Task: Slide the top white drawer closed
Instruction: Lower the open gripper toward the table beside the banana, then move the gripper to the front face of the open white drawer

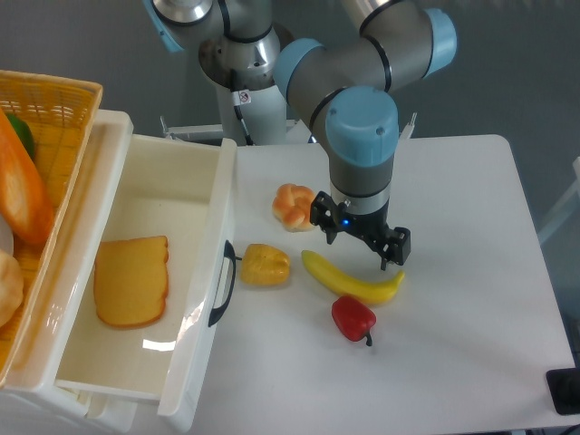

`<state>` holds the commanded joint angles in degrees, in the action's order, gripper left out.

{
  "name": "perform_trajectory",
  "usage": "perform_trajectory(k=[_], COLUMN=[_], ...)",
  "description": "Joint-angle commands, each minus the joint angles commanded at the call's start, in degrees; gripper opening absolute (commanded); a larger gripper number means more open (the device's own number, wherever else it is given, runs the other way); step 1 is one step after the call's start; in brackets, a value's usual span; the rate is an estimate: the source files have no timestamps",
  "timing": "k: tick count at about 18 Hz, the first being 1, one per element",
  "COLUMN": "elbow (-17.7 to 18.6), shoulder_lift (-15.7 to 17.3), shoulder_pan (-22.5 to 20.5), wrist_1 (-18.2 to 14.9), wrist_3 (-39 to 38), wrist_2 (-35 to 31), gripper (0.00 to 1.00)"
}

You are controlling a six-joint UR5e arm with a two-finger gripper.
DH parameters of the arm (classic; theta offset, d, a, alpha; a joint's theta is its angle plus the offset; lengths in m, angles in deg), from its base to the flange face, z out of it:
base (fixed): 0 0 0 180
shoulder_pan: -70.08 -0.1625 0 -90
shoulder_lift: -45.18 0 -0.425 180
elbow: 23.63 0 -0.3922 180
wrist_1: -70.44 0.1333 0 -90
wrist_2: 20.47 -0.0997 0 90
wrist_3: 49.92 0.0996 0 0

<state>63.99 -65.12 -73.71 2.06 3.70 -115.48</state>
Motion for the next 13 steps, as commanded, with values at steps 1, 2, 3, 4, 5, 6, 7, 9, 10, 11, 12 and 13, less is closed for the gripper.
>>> perform_trajectory(k=[1,2,3,4,5,6,7,9,10,11,12,13], elbow=[-0.1,0.0,0.0,-0.3,-0.6,-0.8,-0.9,-1.2,-1.3,-1.3,-1.1,-0.5], shoulder_lift=[-0.3,-0.4,-0.7,-1.2,-1.8,-2.3,-2.5,-3.2,-3.6,-3.8,-3.9,-4.0], shoulder_pan=[0.1,0.3,0.8,1.1,1.1,1.2,1.7,2.1,2.2,2.2,2.3,2.3], wrist_1=[0.0,0.0,0.0,0.1,0.3,0.7,1.1,1.2,1.2,1.2,1.1,1.1], wrist_3=[-1.1,-2.5,-3.9,-5.2,-6.8,-9.0,-11.1,-14.0,-14.5,-14.8,-15.3,-16.2], wrist_2=[0.0,0.0,0.0,0.1,0.1,0.4,1.2,2.9,3.0,3.2,4.6,7.3], gripper=[1.0,1.0,1.0,1.0,1.0,1.0,1.0,1.0,1.0,1.0,1.0,1.0])
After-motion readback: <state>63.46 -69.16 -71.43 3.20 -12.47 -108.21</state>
